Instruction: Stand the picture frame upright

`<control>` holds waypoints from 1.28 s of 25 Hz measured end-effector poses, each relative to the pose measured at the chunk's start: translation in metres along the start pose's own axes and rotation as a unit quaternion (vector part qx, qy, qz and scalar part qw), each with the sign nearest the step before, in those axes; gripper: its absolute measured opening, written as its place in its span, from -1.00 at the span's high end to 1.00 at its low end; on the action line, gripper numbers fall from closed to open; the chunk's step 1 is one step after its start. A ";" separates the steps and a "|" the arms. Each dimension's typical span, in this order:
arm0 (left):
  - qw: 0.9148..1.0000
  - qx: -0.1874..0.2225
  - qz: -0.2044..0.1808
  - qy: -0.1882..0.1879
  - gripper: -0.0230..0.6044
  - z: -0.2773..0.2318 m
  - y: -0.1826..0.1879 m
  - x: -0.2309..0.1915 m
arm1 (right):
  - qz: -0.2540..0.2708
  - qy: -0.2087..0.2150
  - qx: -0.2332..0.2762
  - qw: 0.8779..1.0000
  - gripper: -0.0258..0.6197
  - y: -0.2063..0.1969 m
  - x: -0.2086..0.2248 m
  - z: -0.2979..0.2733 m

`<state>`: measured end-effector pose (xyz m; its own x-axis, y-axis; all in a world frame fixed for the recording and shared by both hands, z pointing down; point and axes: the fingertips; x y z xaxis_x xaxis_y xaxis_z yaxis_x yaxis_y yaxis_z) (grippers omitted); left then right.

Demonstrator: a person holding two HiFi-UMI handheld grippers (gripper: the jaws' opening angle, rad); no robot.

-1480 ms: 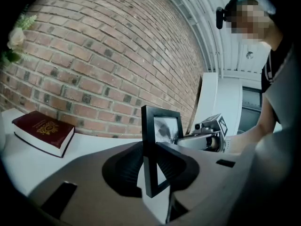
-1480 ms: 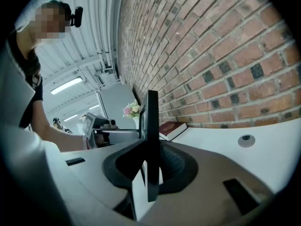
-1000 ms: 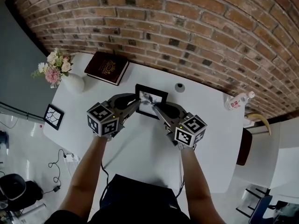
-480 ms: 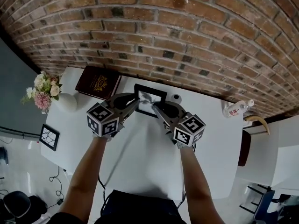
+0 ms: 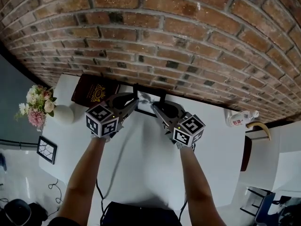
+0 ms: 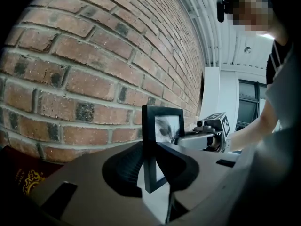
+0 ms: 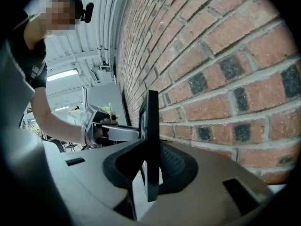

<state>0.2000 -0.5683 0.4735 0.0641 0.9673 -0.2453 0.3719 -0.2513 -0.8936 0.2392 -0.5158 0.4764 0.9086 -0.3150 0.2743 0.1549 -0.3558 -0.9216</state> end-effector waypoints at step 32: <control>0.998 -0.021 0.013 0.057 0.64 -0.067 -0.023 -0.090 | -0.038 -0.005 0.000 0.999 0.65 -0.030 0.093 -0.073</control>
<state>0.2479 -0.6474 0.5409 0.1784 0.9589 -0.2208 0.4080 -0.2763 -0.8702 0.2907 -0.5983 0.5494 0.8979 -0.2790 0.3406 0.2234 -0.3779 -0.8985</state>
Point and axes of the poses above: the fingertips, and each gripper's own axes: z backward along the fingers, x to its right, y out of its top, and after that the axes turned 7 degrees about -x, right-handed
